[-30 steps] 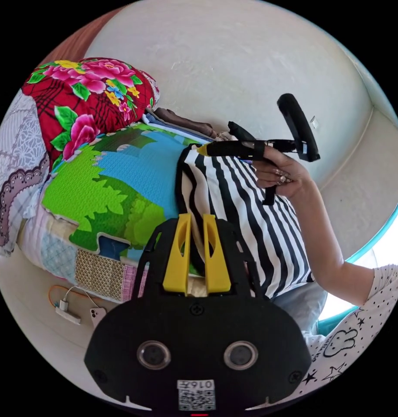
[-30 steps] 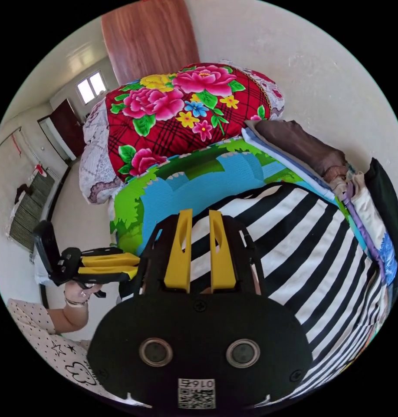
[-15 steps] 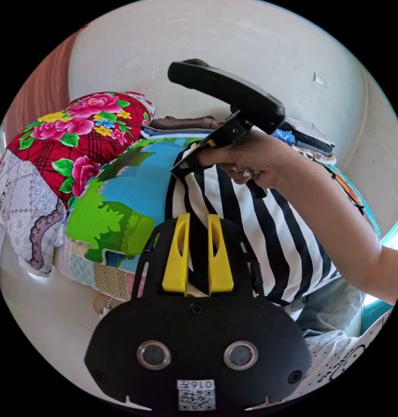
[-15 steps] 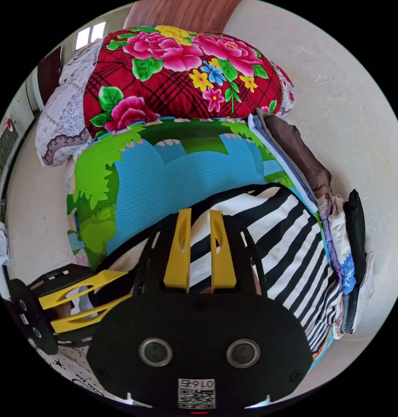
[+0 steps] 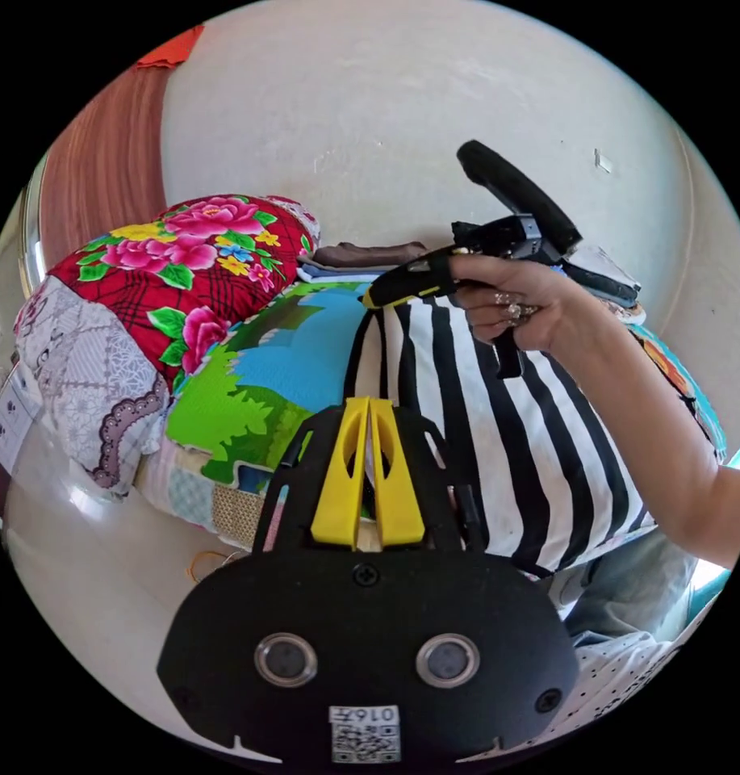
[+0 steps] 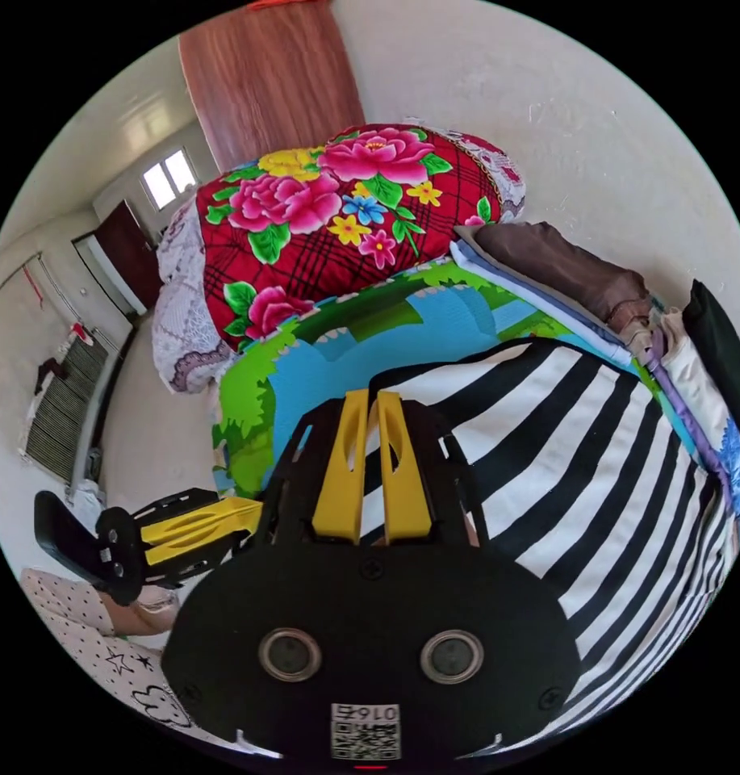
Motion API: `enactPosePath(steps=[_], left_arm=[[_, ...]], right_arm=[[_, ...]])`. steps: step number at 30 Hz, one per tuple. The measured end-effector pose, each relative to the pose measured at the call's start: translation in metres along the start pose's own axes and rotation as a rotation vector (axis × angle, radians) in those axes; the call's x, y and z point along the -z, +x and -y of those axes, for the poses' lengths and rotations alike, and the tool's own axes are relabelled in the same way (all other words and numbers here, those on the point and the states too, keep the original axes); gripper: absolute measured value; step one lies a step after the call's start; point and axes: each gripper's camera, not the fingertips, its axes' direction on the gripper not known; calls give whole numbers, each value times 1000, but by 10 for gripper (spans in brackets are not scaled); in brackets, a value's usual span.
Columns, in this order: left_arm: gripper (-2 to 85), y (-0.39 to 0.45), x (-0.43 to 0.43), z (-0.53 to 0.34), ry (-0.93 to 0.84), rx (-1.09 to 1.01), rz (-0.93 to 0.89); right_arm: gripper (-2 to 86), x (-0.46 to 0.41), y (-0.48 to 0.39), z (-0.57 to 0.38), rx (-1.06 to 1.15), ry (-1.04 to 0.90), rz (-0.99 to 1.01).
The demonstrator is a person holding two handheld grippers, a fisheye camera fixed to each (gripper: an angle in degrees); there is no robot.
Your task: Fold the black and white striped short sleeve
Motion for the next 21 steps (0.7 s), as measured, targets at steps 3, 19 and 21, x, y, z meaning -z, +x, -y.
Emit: enactPosePath(steps=[3,19,21], left_arm=[[-4,-15,-14,0,-19,20,-70],[80,-93,-131,24,-104,44,-902],[67,-102,-140,21,-90,66,-977]], right_arm=[[7,-7,29,-11,-35,10,90],[6,-7,169,-91,-72,147,460],[6,-8,174,-97,-52,142,442]])
